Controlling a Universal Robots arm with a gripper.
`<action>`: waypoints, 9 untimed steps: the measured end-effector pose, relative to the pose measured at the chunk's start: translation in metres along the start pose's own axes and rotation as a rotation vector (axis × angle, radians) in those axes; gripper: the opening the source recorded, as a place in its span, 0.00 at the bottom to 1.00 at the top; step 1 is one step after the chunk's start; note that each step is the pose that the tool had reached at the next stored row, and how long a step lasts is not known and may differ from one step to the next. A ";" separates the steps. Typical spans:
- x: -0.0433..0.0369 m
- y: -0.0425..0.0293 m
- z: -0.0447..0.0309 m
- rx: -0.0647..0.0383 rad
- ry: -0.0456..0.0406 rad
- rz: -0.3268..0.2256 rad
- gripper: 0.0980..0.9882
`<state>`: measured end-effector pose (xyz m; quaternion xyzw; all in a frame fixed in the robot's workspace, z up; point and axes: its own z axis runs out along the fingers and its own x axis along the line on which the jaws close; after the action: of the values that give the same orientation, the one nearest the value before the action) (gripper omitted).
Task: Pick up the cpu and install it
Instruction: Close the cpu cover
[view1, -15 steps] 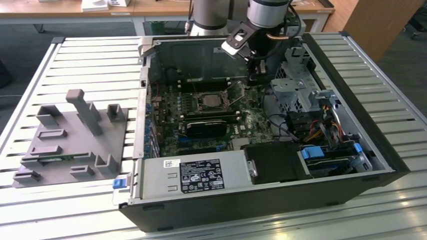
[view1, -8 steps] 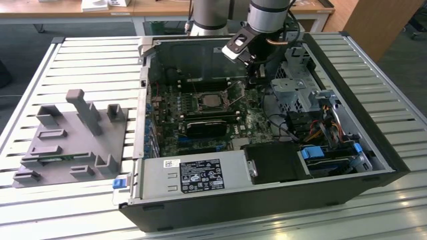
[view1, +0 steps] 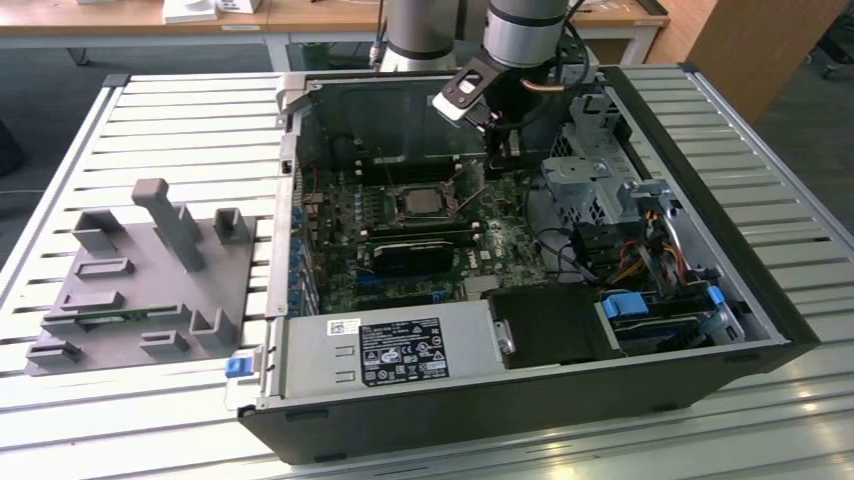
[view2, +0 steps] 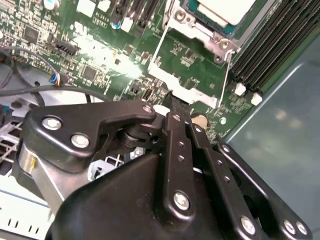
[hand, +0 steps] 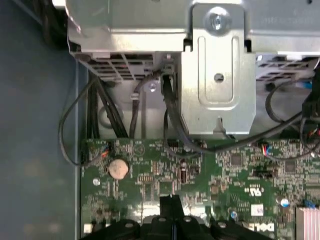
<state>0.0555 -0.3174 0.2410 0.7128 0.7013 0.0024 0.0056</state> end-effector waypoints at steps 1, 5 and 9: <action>0.0000 -0.0004 0.0000 0.000 0.0000 0.000 0.01; 0.0000 -0.0051 0.0000 0.000 -0.0001 0.000 0.01; -0.0001 -0.0085 -0.0001 0.000 0.0000 0.000 0.01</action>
<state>0.0470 -0.3173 0.2410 0.7128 0.7013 0.0024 0.0055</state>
